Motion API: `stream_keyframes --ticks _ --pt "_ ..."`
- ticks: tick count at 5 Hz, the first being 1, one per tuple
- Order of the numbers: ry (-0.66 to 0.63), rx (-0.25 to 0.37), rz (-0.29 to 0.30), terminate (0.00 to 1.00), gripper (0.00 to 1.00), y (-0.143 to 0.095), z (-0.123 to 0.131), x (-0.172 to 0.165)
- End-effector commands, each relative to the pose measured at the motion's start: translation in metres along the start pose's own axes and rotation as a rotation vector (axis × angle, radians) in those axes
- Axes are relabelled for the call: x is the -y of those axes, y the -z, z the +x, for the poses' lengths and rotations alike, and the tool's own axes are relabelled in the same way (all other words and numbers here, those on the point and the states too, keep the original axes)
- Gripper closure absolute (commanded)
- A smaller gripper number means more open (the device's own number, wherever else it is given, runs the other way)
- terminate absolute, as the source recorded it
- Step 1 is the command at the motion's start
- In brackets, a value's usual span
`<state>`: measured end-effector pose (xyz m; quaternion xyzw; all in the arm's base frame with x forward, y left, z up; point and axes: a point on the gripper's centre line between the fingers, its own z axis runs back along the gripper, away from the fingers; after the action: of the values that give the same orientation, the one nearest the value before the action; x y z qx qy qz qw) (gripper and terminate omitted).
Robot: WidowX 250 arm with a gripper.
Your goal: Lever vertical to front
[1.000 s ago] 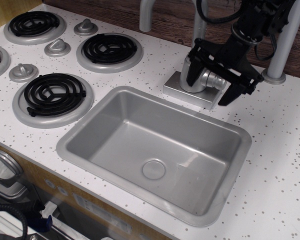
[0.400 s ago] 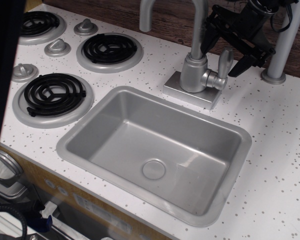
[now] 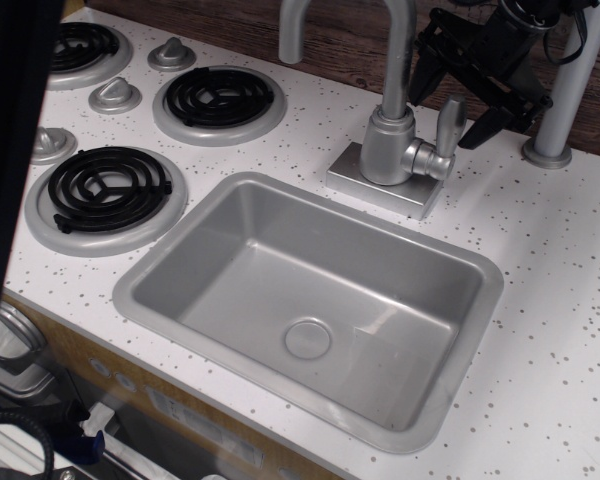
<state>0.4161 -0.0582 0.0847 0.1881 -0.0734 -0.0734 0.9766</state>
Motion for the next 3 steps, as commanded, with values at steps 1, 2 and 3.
stream_keyframes --ticks 1,2,3 --pt "-0.035 0.037 -0.005 0.00 1.00 -0.014 0.001 -0.007" --pt "-0.049 0.012 -0.008 0.00 1.00 -0.014 -0.004 -0.006" --pt "-0.109 -0.012 -0.022 0.00 1.00 -0.011 -0.026 0.000"
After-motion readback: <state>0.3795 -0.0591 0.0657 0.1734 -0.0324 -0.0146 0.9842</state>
